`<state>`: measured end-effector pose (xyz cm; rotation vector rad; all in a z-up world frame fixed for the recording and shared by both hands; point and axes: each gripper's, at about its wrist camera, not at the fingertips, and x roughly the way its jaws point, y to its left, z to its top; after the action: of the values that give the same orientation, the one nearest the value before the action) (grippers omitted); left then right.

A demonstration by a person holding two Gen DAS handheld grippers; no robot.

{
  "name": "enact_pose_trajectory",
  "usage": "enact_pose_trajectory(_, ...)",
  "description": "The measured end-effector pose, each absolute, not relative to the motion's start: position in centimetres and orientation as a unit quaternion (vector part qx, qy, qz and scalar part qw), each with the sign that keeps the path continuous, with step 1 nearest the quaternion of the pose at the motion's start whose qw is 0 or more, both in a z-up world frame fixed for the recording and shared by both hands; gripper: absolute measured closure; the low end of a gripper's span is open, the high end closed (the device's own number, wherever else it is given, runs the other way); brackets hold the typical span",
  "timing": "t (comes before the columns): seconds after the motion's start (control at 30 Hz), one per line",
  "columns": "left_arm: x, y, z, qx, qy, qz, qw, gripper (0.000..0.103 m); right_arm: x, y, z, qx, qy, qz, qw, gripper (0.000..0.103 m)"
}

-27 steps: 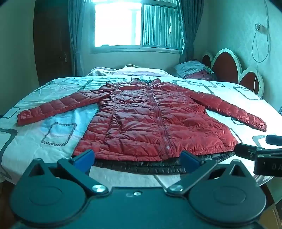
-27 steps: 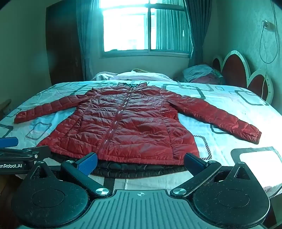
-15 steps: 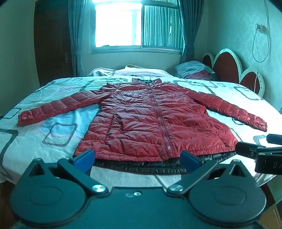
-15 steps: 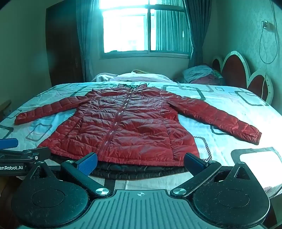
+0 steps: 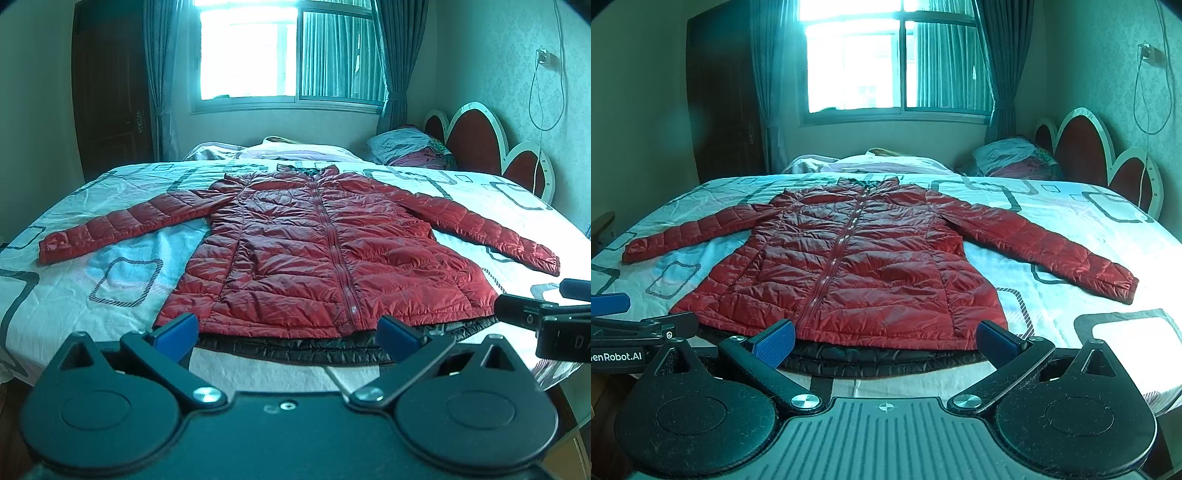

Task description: Fold large clothes

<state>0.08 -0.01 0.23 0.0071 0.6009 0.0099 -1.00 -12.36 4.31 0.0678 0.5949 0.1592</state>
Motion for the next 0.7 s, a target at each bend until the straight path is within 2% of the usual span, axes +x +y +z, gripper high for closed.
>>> enact_pose_trajectory(0.7, -0.03, 0.27, 0.12, 0.001, 0.297, 0.007, 0.955, 0.000, -0.88, -12.34, 4.30, 0.032, 0.292, 0.079, 0.953, 0.000)
